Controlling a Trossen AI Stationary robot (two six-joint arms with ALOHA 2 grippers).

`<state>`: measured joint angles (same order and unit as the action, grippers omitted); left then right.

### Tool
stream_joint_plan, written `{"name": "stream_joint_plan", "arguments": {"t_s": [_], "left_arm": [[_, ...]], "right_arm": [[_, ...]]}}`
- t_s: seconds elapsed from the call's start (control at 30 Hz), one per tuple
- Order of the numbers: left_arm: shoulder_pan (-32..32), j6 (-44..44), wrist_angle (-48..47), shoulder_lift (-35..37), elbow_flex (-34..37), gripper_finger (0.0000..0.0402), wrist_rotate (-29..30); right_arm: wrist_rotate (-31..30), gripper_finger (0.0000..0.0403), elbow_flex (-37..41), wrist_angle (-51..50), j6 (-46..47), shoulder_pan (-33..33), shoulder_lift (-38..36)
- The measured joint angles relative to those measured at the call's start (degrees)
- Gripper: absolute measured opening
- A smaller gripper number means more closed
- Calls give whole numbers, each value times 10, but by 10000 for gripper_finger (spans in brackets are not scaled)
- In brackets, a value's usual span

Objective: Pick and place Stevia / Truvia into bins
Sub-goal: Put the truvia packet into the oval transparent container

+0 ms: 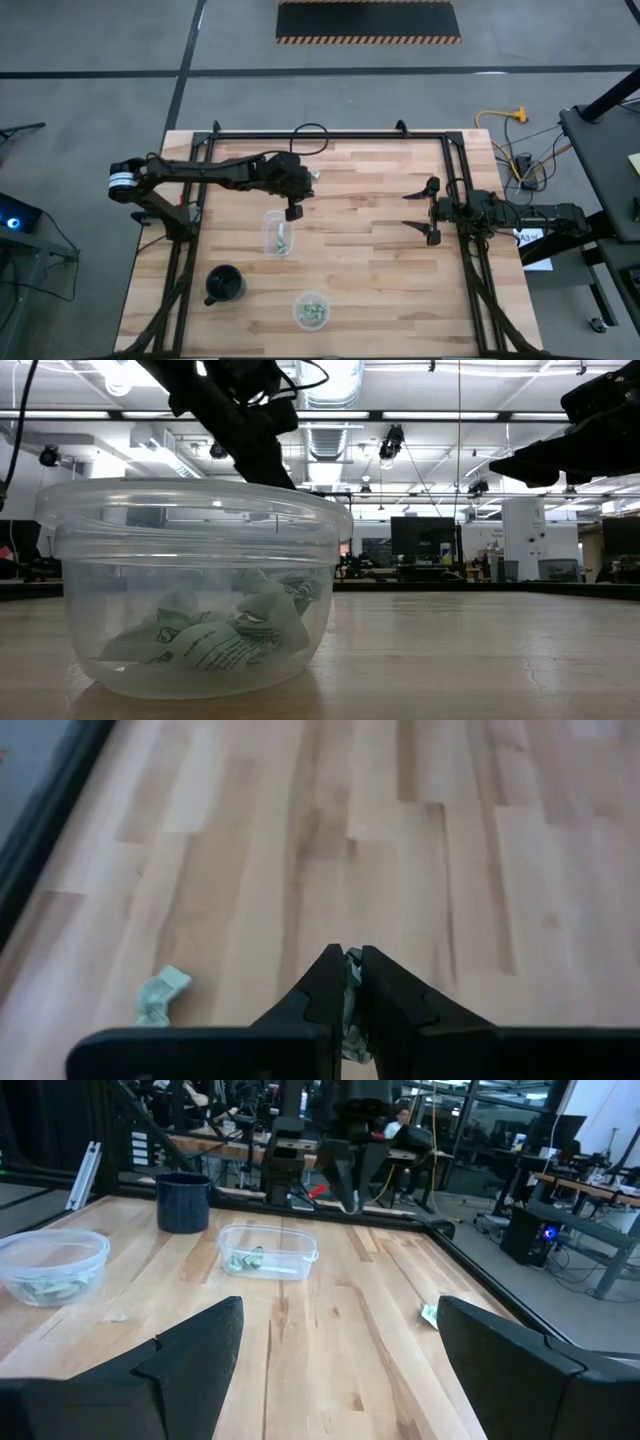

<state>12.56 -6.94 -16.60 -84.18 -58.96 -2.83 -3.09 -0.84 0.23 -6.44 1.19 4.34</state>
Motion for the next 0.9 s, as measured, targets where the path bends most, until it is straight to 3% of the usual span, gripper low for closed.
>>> {"name": "stream_joint_plan", "arguments": {"t_s": [0.23, 0.6, 0.9], "left_arm": [[-10, 0, -25, 31, 7, 15, -37], [-71, -24, -147, 56, 15, 16, -40], [-109, -24, -193, 64, 17, 17, -40]], "right_arm": [[0, 324, 0, 0, 0, 0, 1], [1, 325, 0, 0, 0, 0, 3], [0, 325, 0, 0, 0, 0, 3]]}}
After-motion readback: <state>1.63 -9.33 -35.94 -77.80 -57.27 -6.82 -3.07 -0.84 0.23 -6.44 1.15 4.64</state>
